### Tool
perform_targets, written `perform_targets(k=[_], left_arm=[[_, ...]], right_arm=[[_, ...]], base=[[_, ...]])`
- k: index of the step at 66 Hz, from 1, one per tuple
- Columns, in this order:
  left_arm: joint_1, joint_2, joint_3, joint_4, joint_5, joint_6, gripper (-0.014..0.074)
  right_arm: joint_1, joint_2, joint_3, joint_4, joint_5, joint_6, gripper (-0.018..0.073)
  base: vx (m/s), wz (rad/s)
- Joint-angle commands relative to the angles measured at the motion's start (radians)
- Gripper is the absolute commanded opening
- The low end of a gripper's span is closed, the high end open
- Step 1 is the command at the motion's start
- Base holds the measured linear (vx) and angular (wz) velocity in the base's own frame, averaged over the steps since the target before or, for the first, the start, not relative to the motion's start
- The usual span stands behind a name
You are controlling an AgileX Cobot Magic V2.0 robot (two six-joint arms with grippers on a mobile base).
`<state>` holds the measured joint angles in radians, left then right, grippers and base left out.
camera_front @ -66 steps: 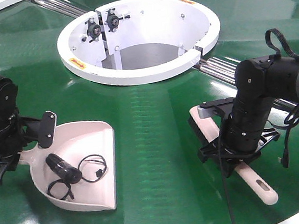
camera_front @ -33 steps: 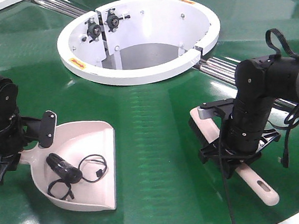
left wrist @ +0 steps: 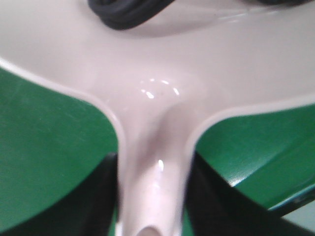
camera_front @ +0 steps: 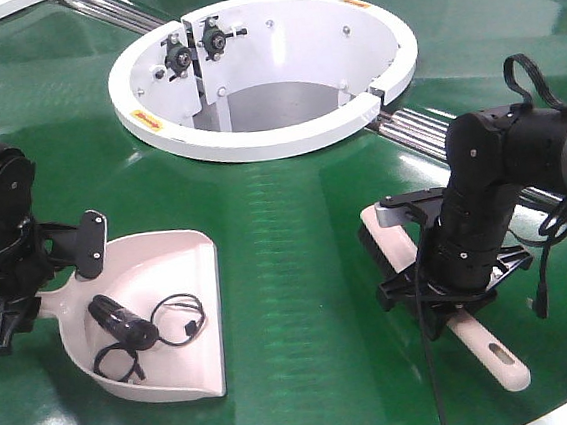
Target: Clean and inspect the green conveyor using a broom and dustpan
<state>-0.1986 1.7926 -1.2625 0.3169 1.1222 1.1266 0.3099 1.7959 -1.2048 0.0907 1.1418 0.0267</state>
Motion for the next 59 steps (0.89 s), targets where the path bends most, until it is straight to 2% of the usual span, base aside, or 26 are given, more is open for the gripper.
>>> perform_targets(k=[1, 10, 18, 26, 46, 51, 59], left_arm=[[-0.004, -0.038, -0.026, 0.001, 0.006, -0.036, 0.0432], [-0.004, -0.038, -0.026, 0.000, 0.016, -0.069, 0.0565], [-0.004, -0.040, -0.026, 0.000, 0.018, -0.076, 0.0620], [-0.004, -0.053, -0.026, -0.021, 0.016, -0.076, 0.0617], [-0.004, -0.103, -0.026, -0.105, 0.037, -0.076, 0.0589], [-0.004, -0.123, -0.026, -0.121, 0.040, -0.076, 0.0589], [-0.004, -0.171, -0.026, -0.193, 0.042, -0.078, 0.0589]], right_arm=[[-0.006, -0.044, -0.023, 0.007, 0.010, -0.004, 0.0004], [-0.006, -0.044, -0.023, 0.007, 0.010, -0.005, 0.0036], [-0.006, -0.044, -0.023, 0.007, 0.010, -0.005, 0.0105], [-0.006, -0.044, -0.023, 0.006, 0.009, -0.006, 0.0200], [-0.006, -0.044, -0.023, -0.020, -0.001, -0.006, 0.0503], [-0.006, -0.049, -0.023, -0.030, 0.000, -0.006, 0.0545], [-0.006, -0.074, -0.023, -0.036, -0.007, -0.006, 0.0573]], base=[[0.00, 0.00], [0.00, 0.00], [0.00, 0.00], [0.00, 0.00], [0.00, 0.00], [0.00, 0.00], [0.00, 0.00]])
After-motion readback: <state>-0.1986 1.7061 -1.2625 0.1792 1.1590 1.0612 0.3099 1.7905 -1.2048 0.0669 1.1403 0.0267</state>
